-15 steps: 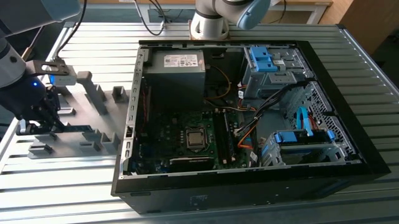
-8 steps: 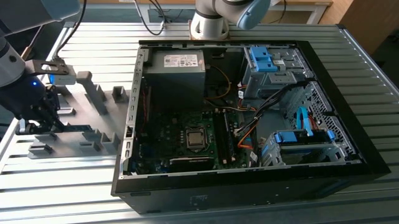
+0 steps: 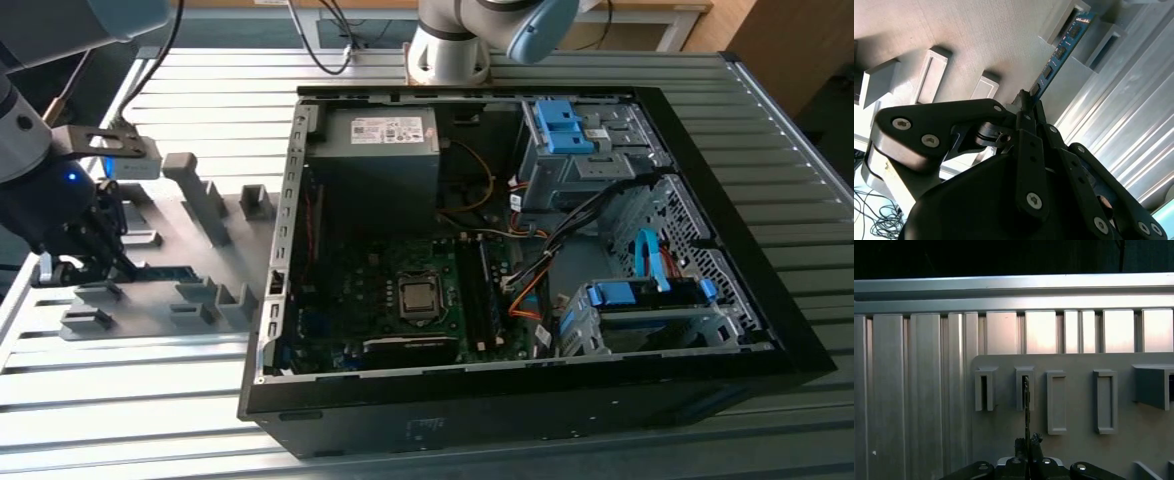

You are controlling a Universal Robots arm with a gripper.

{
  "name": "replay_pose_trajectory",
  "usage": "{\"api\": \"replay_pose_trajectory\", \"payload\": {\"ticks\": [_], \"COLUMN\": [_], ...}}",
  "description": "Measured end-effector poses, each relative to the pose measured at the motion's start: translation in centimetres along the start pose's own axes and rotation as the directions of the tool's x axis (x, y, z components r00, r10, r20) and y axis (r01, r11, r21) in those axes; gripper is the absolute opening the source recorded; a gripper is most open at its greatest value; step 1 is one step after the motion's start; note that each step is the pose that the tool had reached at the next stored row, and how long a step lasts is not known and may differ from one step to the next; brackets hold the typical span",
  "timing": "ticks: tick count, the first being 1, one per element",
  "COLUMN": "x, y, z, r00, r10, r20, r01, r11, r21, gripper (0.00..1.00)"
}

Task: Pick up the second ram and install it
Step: 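Pick up the second ram and move it above second insertion slot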

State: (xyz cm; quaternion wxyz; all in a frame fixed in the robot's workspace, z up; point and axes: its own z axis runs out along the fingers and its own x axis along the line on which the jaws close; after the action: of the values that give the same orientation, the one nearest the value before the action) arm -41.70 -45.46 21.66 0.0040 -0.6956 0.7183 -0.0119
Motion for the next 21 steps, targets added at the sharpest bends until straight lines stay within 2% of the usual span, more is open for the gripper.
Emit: {"api": "replay_pose_trajectory", "payload": {"ticks": [21], "x": [0.01], "y": [-0.02], "z": [-0.78], "r00": [1.0000], "r10": [0.000], "r20": [-0.0001], "r01": [0.000], "r11": [1.0000], "r21": [-0.0001], "gripper": [0.14]}}
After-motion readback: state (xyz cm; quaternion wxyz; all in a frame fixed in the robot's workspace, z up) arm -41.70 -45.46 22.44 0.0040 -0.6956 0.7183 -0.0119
